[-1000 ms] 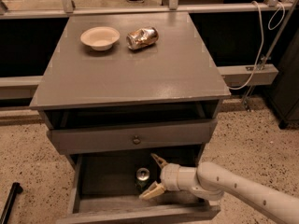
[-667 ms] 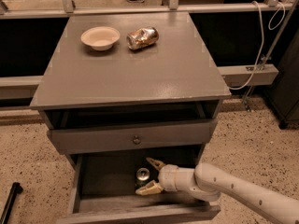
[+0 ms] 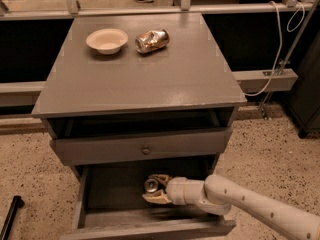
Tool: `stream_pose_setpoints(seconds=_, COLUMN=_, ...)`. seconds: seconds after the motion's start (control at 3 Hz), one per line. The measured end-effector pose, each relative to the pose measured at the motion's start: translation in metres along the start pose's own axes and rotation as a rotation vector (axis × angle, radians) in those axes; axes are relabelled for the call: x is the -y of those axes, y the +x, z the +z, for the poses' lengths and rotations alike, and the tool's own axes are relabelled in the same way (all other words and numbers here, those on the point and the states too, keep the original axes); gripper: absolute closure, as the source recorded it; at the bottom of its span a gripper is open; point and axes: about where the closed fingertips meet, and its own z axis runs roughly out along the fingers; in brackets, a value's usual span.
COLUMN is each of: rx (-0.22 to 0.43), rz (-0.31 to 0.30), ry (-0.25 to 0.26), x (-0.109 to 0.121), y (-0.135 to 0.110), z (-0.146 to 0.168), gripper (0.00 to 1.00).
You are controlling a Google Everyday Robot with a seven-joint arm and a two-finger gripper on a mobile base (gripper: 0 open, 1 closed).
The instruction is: Pick green can from middle drawer and place on counter
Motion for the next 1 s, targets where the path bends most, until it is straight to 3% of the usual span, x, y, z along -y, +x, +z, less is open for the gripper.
stream_pose_setpoints(seconds=0.33, rx=0.078, rz=-0.088, ry=-0.026, x=-0.011, y=-0.045, z=-0.017, gripper=0.82)
stream_pose_setpoints(seconds=0.67, rx=0.165, rz=-0.268, ry=-0.065, x=-0.041, y=-0.120, z=-0.065, gripper=1.00)
stream_pose_setpoints(seconds=1.0, rx=0.160, rz=-0.490, ry=-0.102, x=-0.072, y=-0.213, z=-0.158, gripper=1.00)
